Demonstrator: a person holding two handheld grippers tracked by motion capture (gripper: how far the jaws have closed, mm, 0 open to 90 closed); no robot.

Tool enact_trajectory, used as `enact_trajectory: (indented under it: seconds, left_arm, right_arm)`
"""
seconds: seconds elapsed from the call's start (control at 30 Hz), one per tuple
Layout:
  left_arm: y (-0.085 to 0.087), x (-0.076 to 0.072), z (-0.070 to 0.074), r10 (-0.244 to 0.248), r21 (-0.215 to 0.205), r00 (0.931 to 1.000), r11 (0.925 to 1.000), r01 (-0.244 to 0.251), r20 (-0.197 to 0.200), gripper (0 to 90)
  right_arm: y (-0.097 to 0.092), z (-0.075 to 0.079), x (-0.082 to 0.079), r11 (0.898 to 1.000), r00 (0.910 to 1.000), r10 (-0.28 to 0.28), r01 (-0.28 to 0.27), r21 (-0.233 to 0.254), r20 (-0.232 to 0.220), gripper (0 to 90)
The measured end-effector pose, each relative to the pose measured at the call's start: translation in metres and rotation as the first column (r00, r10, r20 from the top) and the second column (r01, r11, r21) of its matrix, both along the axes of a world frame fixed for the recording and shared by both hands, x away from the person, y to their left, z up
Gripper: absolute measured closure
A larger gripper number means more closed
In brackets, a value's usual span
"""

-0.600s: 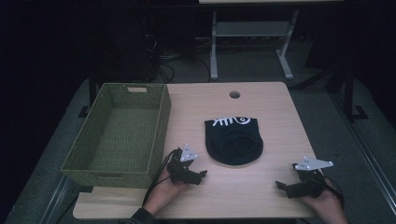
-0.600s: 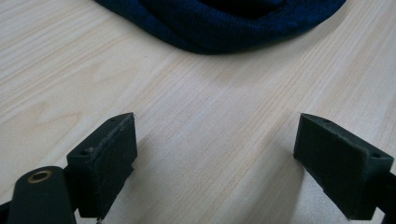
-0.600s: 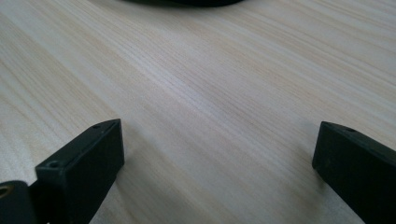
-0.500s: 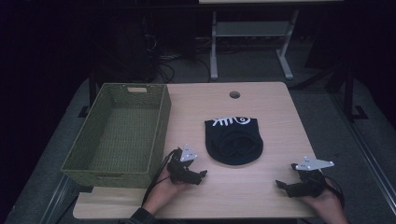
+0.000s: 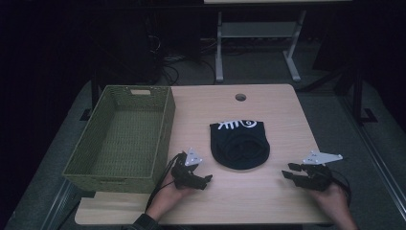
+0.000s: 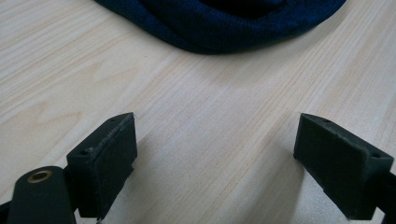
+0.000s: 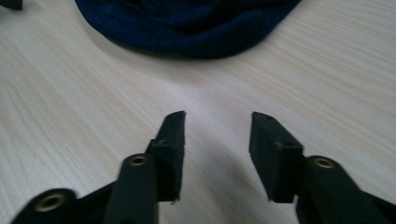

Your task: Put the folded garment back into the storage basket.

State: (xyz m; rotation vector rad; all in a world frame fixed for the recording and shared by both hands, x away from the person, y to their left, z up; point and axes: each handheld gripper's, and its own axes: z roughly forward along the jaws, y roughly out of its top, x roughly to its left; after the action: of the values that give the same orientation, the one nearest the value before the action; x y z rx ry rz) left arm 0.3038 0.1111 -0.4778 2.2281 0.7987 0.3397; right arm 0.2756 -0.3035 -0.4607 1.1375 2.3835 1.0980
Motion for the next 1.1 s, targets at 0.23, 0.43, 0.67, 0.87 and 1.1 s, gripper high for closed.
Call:
enact_trajectory:
  seconds: [0.23,0.43,0.67,0.87,1.1]
  left_arm:
    - [0.0,0.0,0.0,-0.001,0.002,1.0,1.0,0.001,-0.001,12.3]
    - [0.002,-0.002,0.0,0.001,0.002,1.0,1.0,-0.001,0.003,12.3]
    - [0.004,-0.002,0.0,-0.031,0.006,0.9995,0.9995,0.031,-0.001,12.5]
    - [0.003,-0.003,0.0,-0.042,0.003,0.9991,0.9991,0.042,-0.002,12.4]
    - [0.003,-0.003,0.0,-0.041,0.003,0.9991,0.9991,0.041,-0.002,12.4]
  right_arm:
    - [0.001,0.008,0.015,1.0,0.9998,0.019,-0.019,0.022,0.005,77.0]
    - [0.002,0.017,0.029,0.999,0.9991,0.037,-0.038,0.034,0.02,88.9]
    - [0.006,0.026,0.041,0.998,0.998,0.056,-0.057,0.041,0.03,89.9]
    - [0.011,0.031,0.053,0.996,0.9964,0.077,-0.078,0.035,0.034,90.0]
    - [0.017,0.036,0.068,0.995,0.9955,0.089,-0.09,0.043,0.033,90.0]
